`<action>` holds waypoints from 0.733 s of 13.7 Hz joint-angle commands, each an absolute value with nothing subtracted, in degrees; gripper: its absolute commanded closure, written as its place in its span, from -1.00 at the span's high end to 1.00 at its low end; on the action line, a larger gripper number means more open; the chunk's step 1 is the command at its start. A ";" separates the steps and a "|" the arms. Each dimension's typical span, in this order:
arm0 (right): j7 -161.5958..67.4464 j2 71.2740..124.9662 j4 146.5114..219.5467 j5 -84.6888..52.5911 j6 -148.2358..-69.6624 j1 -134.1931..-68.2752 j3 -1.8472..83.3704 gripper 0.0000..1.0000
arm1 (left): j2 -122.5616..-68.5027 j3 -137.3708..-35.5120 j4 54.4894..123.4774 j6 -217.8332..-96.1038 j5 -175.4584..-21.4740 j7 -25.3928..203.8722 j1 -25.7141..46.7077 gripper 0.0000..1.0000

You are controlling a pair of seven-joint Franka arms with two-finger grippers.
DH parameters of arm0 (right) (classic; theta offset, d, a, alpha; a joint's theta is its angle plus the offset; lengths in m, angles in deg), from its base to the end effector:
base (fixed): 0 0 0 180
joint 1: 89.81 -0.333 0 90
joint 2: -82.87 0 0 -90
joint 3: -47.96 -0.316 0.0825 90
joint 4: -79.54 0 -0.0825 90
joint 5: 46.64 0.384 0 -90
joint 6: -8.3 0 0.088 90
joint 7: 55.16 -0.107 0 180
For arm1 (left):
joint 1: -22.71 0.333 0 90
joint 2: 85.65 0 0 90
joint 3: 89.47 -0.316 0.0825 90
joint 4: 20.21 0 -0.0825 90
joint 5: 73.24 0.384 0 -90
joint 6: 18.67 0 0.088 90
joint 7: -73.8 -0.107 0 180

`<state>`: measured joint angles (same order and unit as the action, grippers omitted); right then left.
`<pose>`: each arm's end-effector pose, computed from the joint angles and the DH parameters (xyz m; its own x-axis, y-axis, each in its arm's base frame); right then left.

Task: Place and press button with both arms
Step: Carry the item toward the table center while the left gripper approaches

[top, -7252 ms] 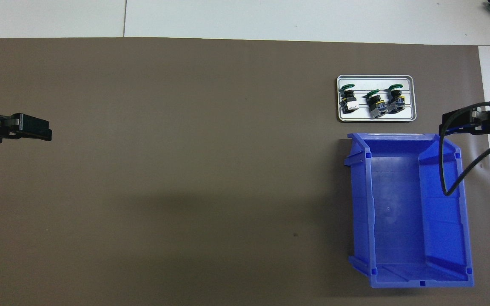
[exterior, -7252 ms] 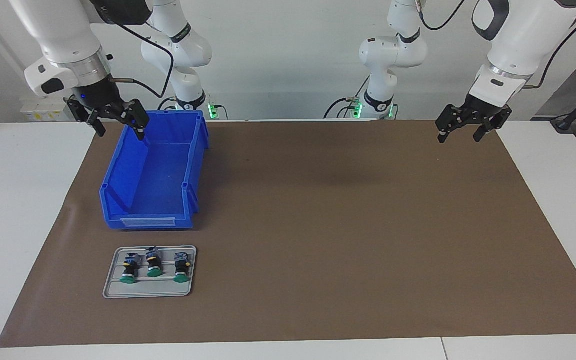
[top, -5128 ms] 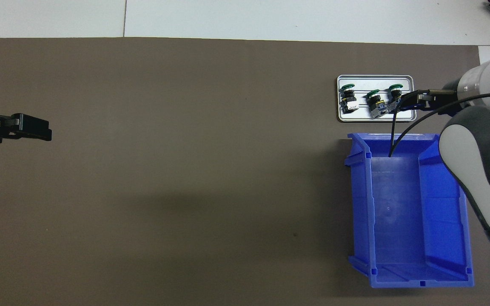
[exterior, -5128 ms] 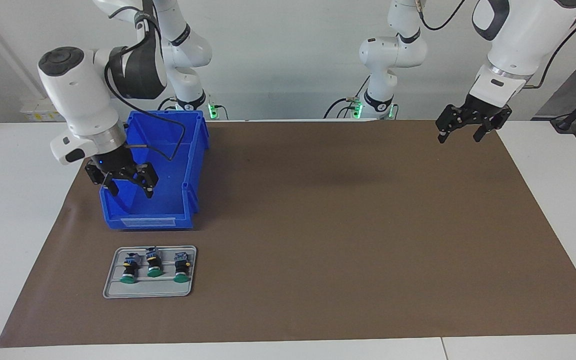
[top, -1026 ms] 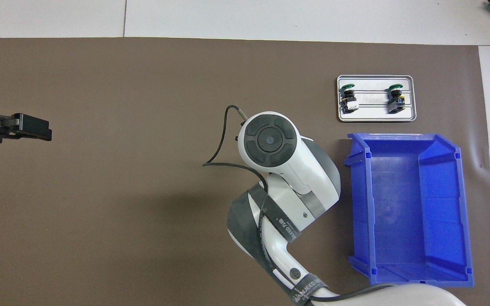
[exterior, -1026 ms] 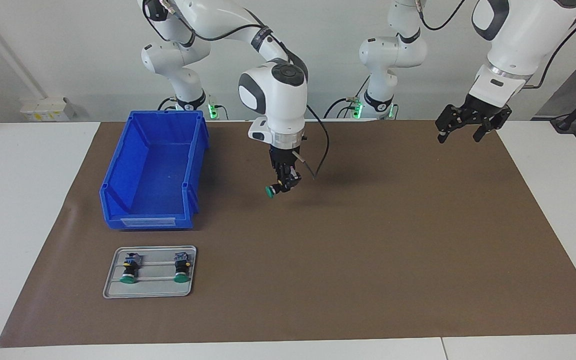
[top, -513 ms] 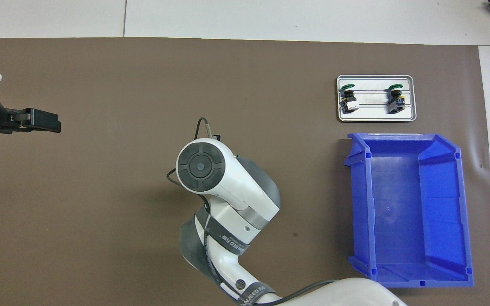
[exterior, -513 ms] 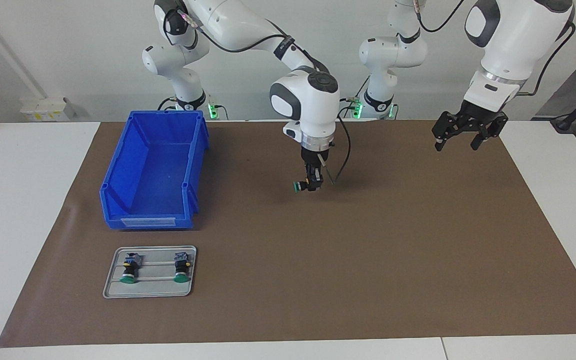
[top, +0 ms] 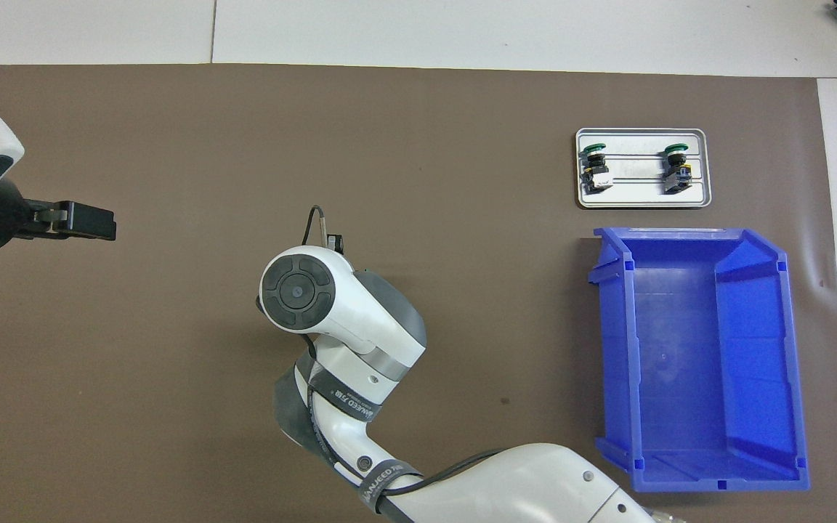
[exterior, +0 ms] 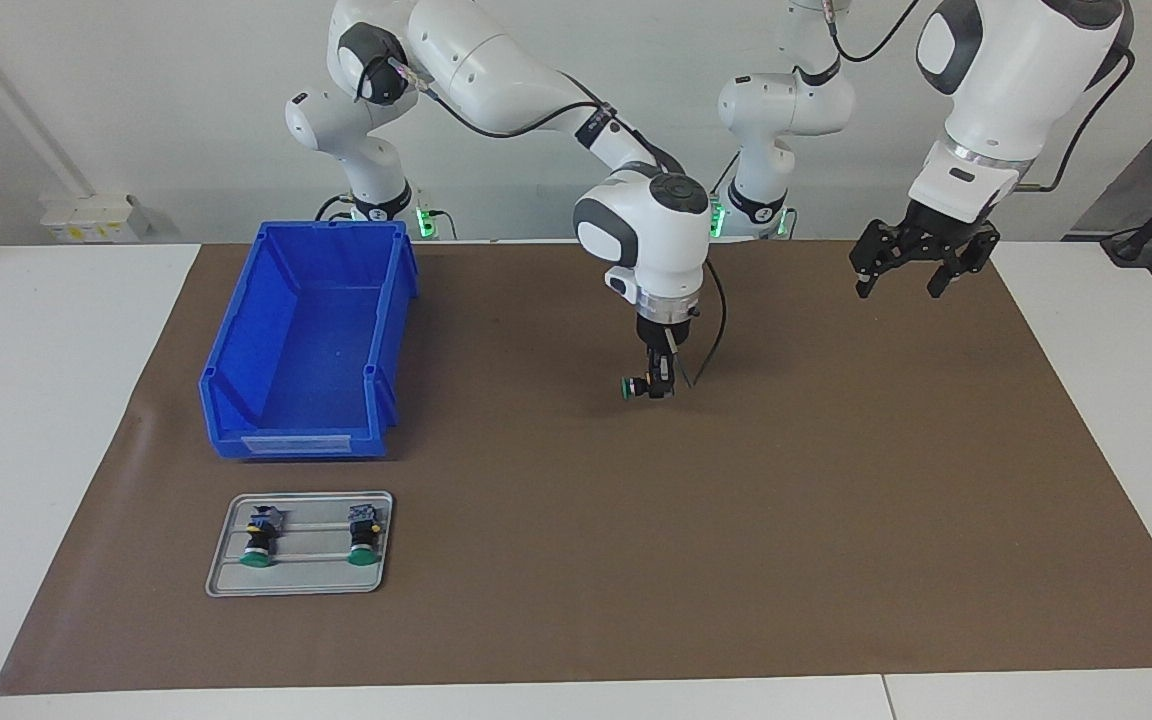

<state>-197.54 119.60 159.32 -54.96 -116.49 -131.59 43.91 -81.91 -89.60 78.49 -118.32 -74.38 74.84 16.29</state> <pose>0.5260 0.5180 0.3471 -0.0524 -0.9968 -0.0599 -0.9857 0.0612 -0.1568 0.5444 -0.0618 0.6033 0.9928 -0.0878 0.0814 -0.0898 -0.9957 0.0214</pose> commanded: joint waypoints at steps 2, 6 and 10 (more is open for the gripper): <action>-198.25 120.22 160.13 -55.78 -117.21 -131.12 43.74 -1.00 | -80.46 -90.08 80.42 -119.57 -73.59 73.71 15.42 1.00; -194.57 118.47 166.10 -55.96 -118.53 -131.21 43.74 -1.00 | -81.60 -90.08 79.72 -119.31 -73.59 73.97 14.37 1.00; -194.12 117.58 168.14 -55.95 -118.53 -131.21 43.74 -1.00 | -85.20 -90.08 77.09 -119.83 -73.94 73.89 14.36 1.00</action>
<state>-194.90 119.49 164.99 -55.00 -117.79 -131.52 43.97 -83.22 -89.45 78.50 -118.73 -74.38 74.35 15.26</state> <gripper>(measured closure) 0.674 0.000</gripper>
